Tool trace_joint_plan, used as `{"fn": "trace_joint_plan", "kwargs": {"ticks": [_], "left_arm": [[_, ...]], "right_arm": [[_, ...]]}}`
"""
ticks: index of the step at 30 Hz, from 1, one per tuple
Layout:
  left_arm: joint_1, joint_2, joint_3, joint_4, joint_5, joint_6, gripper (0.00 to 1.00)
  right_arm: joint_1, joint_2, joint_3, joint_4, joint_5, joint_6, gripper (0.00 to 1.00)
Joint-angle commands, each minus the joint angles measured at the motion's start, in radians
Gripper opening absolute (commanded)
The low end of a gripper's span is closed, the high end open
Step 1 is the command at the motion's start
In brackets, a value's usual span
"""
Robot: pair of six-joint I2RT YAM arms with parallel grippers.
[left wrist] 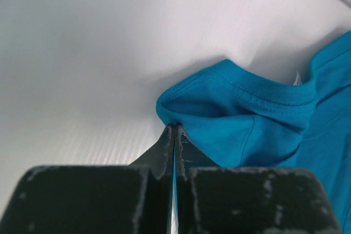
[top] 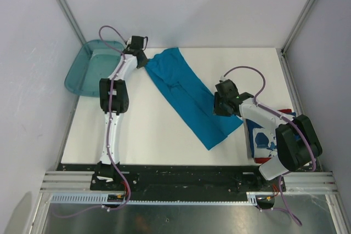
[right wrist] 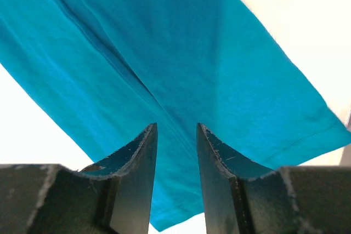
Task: Fold and stack the t-shirts
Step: Rotate the tshirt 90 degrees
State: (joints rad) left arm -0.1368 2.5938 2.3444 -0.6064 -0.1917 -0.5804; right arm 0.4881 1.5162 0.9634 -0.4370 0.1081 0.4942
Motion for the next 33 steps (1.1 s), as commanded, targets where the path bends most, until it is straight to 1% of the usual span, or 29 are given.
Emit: {"fn": "trace_joint_plan", "kwargs": {"ticks": [1, 5, 8, 11, 13, 15, 17, 19, 22, 27, 31, 33], "left_arm": [[0.028, 0.015, 0.082, 0.031, -0.052, -0.013, 0.0], [0.051, 0.036, 0.116, 0.037, -0.034, -0.006, 0.0], [0.071, 0.069, 0.171, 0.046, 0.014, 0.01, 0.0], [0.085, 0.077, 0.184, 0.062, 0.054, 0.01, 0.01], [0.089, 0.076, 0.183, 0.07, 0.103, 0.011, 0.09], [0.087, 0.059, 0.164, 0.072, 0.14, 0.02, 0.24], [0.079, 0.021, 0.122, 0.075, 0.155, 0.031, 0.36], [0.074, -0.027, 0.061, 0.076, 0.17, 0.041, 0.45], [0.067, -0.122, -0.04, 0.077, 0.182, 0.047, 0.5], [0.037, -0.307, -0.247, 0.078, 0.198, 0.063, 0.51], [-0.005, -0.486, -0.491, 0.087, 0.196, 0.042, 0.5], [-0.037, -0.58, -0.629, 0.1, 0.212, 0.019, 0.47]], "right_arm": [[0.006, -0.034, 0.0, 0.0, 0.011, -0.026, 0.4], [0.009, -0.027, 0.0, 0.008, -0.01, -0.035, 0.4], [0.018, -0.022, 0.0, 0.016, -0.028, -0.043, 0.4], [0.024, -0.017, 0.0, 0.016, -0.034, -0.048, 0.4], [0.025, -0.012, 0.0, 0.013, -0.033, -0.051, 0.4], [0.026, -0.007, -0.001, 0.014, -0.032, -0.053, 0.41], [0.026, -0.005, 0.0, 0.018, -0.033, -0.054, 0.41], [0.029, -0.006, 0.0, 0.024, -0.042, -0.057, 0.41], [0.044, 0.005, 0.0, 0.031, -0.055, -0.067, 0.42], [0.036, -0.007, -0.016, 0.017, -0.029, -0.072, 0.42], [0.0, -0.024, -0.028, 0.001, -0.015, -0.052, 0.42], [-0.014, -0.027, -0.035, -0.009, -0.002, -0.038, 0.42]]}}
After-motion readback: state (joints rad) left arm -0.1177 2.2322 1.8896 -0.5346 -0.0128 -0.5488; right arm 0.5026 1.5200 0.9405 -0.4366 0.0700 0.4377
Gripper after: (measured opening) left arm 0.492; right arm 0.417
